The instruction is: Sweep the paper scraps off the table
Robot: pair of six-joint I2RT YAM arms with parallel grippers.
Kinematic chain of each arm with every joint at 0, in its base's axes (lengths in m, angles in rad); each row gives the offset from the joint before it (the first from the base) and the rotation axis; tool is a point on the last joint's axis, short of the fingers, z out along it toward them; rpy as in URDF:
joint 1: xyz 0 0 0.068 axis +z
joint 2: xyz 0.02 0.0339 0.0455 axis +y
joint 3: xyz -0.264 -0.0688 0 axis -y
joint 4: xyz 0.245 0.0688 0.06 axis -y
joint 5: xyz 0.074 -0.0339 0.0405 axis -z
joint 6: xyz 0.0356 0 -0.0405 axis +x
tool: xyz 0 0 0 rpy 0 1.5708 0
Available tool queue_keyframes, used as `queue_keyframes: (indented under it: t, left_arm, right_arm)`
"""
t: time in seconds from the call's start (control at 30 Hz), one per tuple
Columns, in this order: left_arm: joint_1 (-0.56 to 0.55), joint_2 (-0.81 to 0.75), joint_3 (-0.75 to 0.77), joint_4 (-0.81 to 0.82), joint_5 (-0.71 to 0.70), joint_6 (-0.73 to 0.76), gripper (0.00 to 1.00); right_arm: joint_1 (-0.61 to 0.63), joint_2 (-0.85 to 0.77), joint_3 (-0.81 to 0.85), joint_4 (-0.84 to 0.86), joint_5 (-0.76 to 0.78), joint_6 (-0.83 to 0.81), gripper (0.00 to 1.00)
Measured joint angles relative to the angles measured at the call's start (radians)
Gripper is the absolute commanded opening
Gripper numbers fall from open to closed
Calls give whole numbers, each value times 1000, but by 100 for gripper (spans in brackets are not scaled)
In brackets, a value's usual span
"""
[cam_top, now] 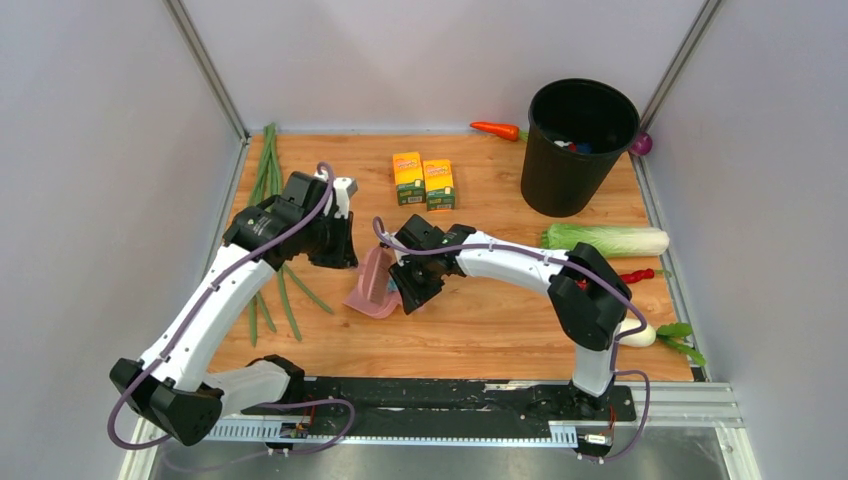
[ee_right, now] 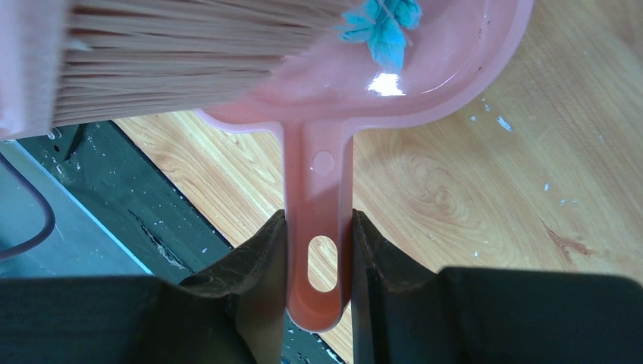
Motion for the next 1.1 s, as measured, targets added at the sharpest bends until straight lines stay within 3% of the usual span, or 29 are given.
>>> queue_keyframes:
  t: [1.1]
  left_arm:
    - [0,-138,553,-250,-284,-206,0]
  right_arm:
    - [0,-102,41,6,84,58,0]
